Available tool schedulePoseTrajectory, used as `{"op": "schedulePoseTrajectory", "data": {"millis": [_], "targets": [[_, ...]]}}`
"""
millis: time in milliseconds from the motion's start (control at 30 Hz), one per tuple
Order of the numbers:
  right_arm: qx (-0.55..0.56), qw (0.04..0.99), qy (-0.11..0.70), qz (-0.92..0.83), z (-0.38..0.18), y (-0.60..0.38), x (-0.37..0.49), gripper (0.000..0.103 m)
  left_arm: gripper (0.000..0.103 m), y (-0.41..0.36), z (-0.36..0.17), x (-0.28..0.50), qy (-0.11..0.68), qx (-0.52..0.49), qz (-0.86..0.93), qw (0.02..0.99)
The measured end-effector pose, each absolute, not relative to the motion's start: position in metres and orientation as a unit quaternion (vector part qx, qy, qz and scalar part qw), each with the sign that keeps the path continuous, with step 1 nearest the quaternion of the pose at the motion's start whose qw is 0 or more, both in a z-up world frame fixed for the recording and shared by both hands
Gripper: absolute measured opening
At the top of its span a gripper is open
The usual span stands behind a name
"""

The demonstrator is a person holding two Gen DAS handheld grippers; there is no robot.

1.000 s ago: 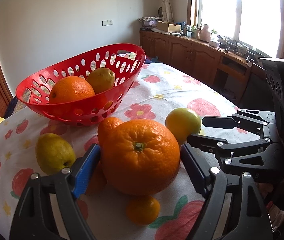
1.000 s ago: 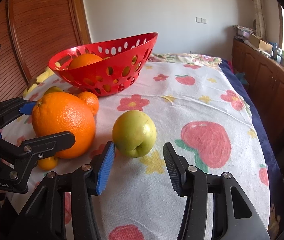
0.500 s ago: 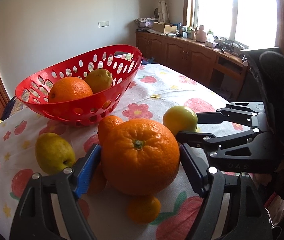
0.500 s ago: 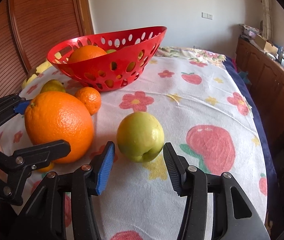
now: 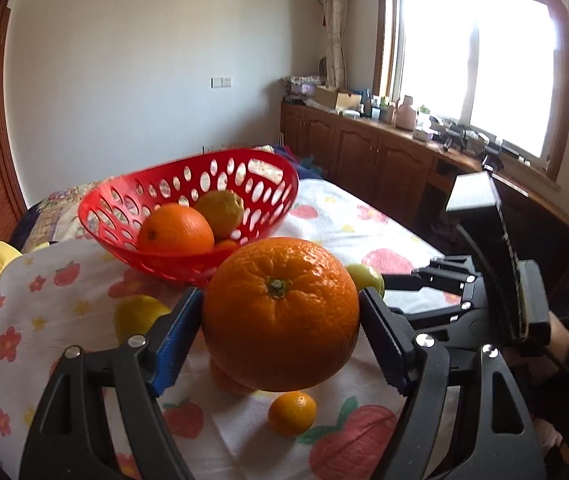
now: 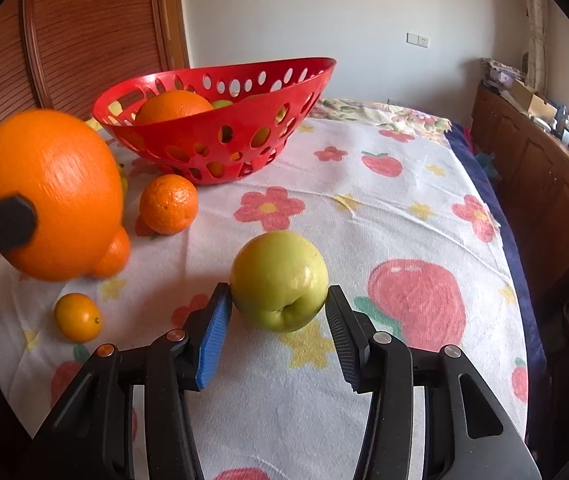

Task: Organize fruits
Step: 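Grasp the green apple with the right tool while the left tool lifts the orange, then carry the orange and green apple over the red basket with both tools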

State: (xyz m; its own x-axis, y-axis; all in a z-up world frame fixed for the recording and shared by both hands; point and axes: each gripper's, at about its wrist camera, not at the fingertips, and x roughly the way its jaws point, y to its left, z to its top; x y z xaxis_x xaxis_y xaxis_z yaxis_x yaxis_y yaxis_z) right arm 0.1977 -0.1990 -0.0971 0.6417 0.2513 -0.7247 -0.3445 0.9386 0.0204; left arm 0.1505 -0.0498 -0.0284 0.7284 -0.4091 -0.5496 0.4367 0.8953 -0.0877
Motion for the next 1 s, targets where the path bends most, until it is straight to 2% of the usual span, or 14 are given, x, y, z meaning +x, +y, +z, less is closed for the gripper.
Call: {"op": "schedulePoseTrajectory", "data": {"millis": [433,1000], "targets": [[-0.065,0.922,0.335,0.184,-0.045,-0.196,0.184,0.049,0.078,-0.019,0.022,0.156,0.25,0.015,-0.213,0.944],[-0.076,0.928,0.291,0.221,-0.001,-0.168,0.207,0.049,0.078,0.007,0.046,0.185,0.231,0.025,-0.191,0.954]]}}
